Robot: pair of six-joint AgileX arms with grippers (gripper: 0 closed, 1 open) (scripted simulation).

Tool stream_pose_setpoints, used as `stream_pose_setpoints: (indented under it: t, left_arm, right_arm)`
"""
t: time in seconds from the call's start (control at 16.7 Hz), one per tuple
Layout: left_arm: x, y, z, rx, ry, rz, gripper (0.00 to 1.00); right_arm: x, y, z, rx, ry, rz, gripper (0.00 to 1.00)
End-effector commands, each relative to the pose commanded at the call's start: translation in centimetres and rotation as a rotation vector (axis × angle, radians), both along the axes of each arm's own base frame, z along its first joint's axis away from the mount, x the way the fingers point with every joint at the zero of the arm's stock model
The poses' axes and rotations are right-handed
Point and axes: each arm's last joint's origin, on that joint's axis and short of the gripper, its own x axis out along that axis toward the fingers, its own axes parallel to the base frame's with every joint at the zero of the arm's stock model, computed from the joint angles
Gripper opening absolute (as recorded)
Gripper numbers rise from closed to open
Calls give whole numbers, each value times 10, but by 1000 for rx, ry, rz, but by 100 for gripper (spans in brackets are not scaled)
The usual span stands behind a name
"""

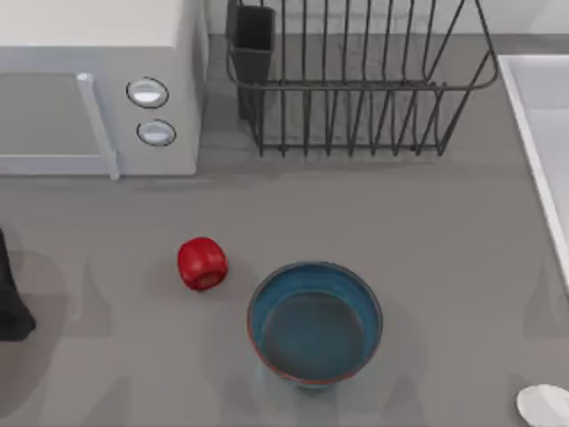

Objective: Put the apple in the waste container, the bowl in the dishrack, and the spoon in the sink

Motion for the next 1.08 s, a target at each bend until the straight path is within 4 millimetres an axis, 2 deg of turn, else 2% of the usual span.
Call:
stream_pose_setpoints:
  t: [0.3, 0.6, 0.84, 1.08]
  left_arm:
    - [1, -2, 6, 20, 49, -23, 100]
    - [13, -13, 37, 121, 269, -127, 100]
    - [43, -31, 67, 267, 524, -260, 100]
    - [90, -64, 88, 452, 793, -421, 100]
  right_arm:
    - [0, 0, 0, 0, 0, 0, 100]
    - [0, 0, 0, 0, 0, 0, 100]
    - [0, 0, 0, 0, 0, 0, 100]
    - [0, 0, 0, 0, 0, 0, 100]
